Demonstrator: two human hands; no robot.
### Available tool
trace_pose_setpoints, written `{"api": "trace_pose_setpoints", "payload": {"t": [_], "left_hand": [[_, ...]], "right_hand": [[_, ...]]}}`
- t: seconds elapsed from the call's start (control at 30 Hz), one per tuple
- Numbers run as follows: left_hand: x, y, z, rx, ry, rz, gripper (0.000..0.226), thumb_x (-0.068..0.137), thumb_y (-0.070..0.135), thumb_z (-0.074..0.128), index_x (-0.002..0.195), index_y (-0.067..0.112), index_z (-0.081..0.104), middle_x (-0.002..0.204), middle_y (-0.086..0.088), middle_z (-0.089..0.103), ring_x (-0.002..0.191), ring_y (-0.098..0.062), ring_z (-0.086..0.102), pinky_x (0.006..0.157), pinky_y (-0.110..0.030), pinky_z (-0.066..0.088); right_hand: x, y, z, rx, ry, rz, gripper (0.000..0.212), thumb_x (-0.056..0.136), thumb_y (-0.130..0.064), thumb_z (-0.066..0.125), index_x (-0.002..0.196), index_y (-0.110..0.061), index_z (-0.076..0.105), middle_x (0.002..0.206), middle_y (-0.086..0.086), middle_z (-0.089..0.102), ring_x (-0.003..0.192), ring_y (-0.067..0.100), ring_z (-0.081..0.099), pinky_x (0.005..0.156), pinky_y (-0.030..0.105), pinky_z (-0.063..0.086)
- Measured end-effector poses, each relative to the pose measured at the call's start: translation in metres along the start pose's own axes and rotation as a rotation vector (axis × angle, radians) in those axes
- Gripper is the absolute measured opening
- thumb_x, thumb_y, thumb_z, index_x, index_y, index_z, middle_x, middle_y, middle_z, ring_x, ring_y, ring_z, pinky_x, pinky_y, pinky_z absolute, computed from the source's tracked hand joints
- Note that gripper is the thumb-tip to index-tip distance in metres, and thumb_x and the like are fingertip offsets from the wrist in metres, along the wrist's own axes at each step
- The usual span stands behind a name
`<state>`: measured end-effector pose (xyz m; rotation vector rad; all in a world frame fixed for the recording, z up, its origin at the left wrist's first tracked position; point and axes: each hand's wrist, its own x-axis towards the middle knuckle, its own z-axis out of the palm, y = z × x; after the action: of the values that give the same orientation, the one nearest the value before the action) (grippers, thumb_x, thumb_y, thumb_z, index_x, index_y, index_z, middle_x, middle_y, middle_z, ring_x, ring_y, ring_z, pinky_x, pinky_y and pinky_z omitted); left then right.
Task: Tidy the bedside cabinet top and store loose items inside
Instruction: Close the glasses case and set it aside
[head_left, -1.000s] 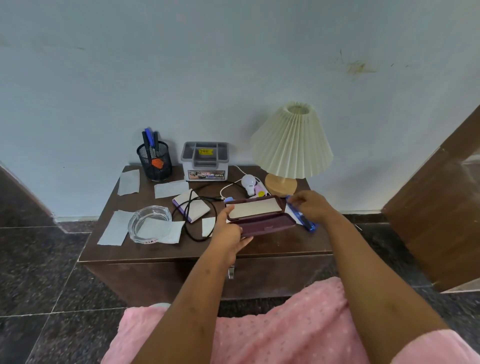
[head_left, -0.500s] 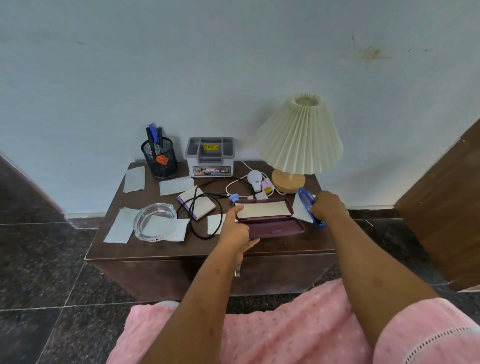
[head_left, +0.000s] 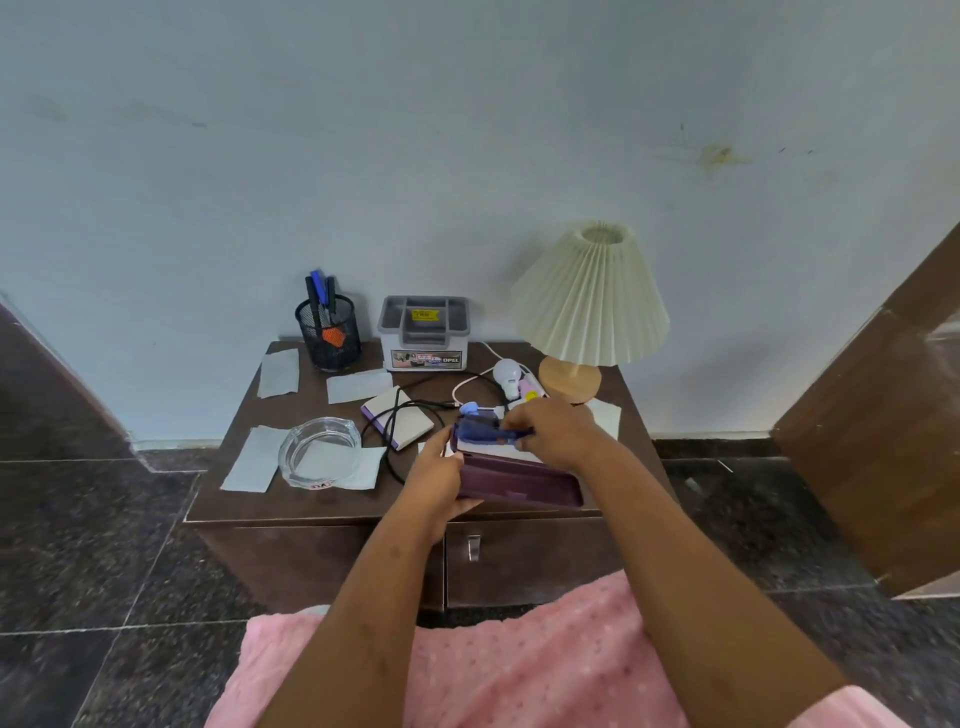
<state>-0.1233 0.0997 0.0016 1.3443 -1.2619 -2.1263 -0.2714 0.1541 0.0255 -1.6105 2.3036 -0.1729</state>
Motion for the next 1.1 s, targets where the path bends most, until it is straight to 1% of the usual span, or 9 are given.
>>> {"api": "trace_pose_setpoints", "payload": {"t": [0.1,0.23,0.47,0.6,0.7,0.83,0.93,1.03,1.1], "left_hand": [[0.000,0.005,-0.013,-0.041,0.035,0.029,0.049,0.093,0.000,0.039,0.130,0.032,0.043,0.091,-0.003,0.065,0.073,-0.015,0.066,0.047,-0.024,0.054],[0.003,0.009,-0.019,-0.063,0.016,0.052,0.056,0.091,-0.003,0.040,0.132,0.035,0.041,0.098,-0.005,0.064,0.075,-0.016,0.066,0.047,-0.025,0.054],[0.010,0.008,-0.010,-0.062,-0.033,0.065,0.050,0.093,-0.002,0.040,0.119,0.040,0.045,0.099,-0.004,0.063,0.075,-0.016,0.068,0.052,-0.028,0.056],[0.011,0.009,-0.008,-0.067,-0.043,0.054,0.045,0.093,-0.001,0.040,0.110,0.041,0.046,0.098,-0.003,0.064,0.077,-0.018,0.069,0.054,-0.030,0.057],[0.011,0.011,-0.008,-0.079,-0.020,0.040,0.046,0.094,-0.001,0.038,0.114,0.039,0.045,0.101,-0.003,0.062,0.081,-0.019,0.067,0.051,-0.028,0.056],[0.012,0.014,-0.011,-0.098,-0.006,0.011,0.044,0.096,0.003,0.036,0.128,0.031,0.046,0.114,-0.009,0.061,0.089,-0.021,0.065,0.050,-0.029,0.056],[0.010,0.017,-0.012,-0.188,-0.006,-0.016,0.030,0.098,0.022,0.043,0.126,0.018,0.052,0.113,-0.012,0.061,0.088,-0.020,0.064,0.055,-0.032,0.058],[0.010,0.019,-0.013,-0.281,0.003,-0.007,0.045,0.092,0.046,0.048,0.121,0.012,0.056,0.113,-0.013,0.063,0.087,-0.019,0.064,0.059,-0.031,0.058],[0.010,0.019,-0.013,-0.294,-0.012,0.007,0.051,0.086,0.054,0.052,0.118,0.015,0.054,0.110,-0.012,0.063,0.089,-0.022,0.065,0.055,-0.030,0.059]], "right_hand": [[0.004,-0.005,0.000,0.075,-0.090,-0.027,0.029,0.090,-0.011,0.055,0.114,-0.025,0.064,0.116,0.004,0.060,0.106,0.024,0.055,0.089,0.038,0.046],[0.009,-0.005,0.000,0.128,-0.126,-0.039,0.032,0.093,-0.019,0.053,0.124,-0.026,0.056,0.125,0.004,0.057,0.111,0.023,0.052,0.097,0.041,0.043],[0.009,0.008,0.000,0.300,-0.013,-0.073,0.025,0.087,-0.016,0.061,0.109,-0.029,0.060,0.108,-0.006,0.060,0.098,0.011,0.057,0.091,0.034,0.049],[0.009,0.016,-0.005,0.426,0.165,-0.100,0.017,0.084,-0.023,0.067,0.101,-0.029,0.065,0.095,-0.012,0.059,0.090,0.005,0.057,0.085,0.025,0.047],[0.009,0.026,-0.009,0.469,0.257,-0.049,0.018,0.085,-0.027,0.066,0.104,-0.025,0.065,0.103,-0.003,0.060,0.097,0.011,0.056,0.087,0.023,0.042],[0.007,0.033,-0.004,0.561,-0.011,0.033,0.031,0.088,-0.034,0.061,0.118,-0.025,0.060,0.108,-0.006,0.058,0.094,0.009,0.056,0.069,0.013,0.041],[0.007,0.032,-0.002,0.676,-0.132,0.098,0.024,0.089,-0.042,0.057,0.112,-0.033,0.059,0.107,-0.004,0.060,0.089,0.009,0.058,0.060,0.018,0.047],[0.007,0.028,-0.003,0.814,-0.180,0.213,0.013,0.090,-0.048,0.053,0.098,-0.039,0.059,0.105,-0.004,0.060,0.088,0.013,0.059,0.055,0.020,0.051],[0.006,0.027,-0.003,0.948,-0.211,0.305,0.024,0.088,-0.054,0.051,0.099,-0.036,0.061,0.110,0.001,0.062,0.091,0.016,0.062,0.056,0.025,0.056]]}}
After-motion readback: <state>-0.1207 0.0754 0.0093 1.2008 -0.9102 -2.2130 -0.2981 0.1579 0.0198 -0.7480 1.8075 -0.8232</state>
